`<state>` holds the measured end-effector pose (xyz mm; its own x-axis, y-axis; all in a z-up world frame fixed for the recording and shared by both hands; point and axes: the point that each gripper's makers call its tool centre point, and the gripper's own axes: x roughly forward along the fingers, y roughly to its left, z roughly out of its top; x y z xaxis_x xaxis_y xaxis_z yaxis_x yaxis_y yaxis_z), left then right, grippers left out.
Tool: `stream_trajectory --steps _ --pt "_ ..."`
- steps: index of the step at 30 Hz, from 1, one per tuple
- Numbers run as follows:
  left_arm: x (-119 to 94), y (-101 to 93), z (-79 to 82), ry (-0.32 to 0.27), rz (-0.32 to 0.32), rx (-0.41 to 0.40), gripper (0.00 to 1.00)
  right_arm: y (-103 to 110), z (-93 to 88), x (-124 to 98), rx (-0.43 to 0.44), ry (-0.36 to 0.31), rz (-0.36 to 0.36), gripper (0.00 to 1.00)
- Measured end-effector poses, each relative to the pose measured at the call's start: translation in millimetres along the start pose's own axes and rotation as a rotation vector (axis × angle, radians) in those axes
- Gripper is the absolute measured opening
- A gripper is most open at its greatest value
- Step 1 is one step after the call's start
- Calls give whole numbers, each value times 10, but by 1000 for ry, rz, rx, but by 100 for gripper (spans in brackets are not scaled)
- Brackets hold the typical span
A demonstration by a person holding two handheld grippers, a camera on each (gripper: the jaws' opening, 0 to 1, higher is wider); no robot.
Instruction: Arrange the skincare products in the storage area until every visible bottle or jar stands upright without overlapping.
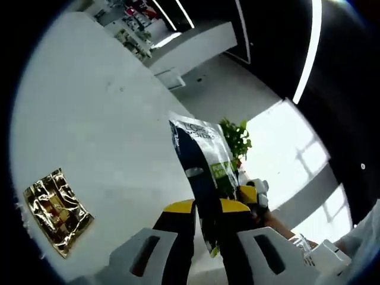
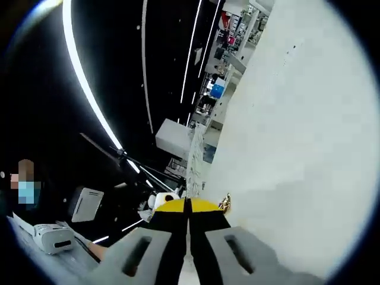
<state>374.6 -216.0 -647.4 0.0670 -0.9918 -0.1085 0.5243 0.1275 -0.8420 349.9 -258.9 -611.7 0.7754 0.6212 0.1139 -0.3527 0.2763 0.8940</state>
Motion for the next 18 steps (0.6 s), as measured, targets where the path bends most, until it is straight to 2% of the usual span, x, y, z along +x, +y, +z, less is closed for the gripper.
stream_trajectory --steps 3,5,9,12,13,14,18 --pt "-35 -70 55 -9 5 17 17 114 5 64 -3 -1 17 1" --pt "-65 -143 72 -9 -11 21 13 232 17 102 -7 -13 58 1" --pt "-181 -301 181 -45 -46 2 5 377 43 106 -10 -28 75 1" --pt "-261 -503 299 -72 -132 -35 1 458 81 109 -26 -34 76 1" --pt "-285 -547 362 -81 -147 -54 0 482 83 116 -36 -32 72 1" --pt "-317 -599 402 -85 -158 -36 0 520 85 131 -52 -29 71 1" --pt "-423 -778 512 -90 -203 -30 0 747 91 188 -95 -34 119 2"
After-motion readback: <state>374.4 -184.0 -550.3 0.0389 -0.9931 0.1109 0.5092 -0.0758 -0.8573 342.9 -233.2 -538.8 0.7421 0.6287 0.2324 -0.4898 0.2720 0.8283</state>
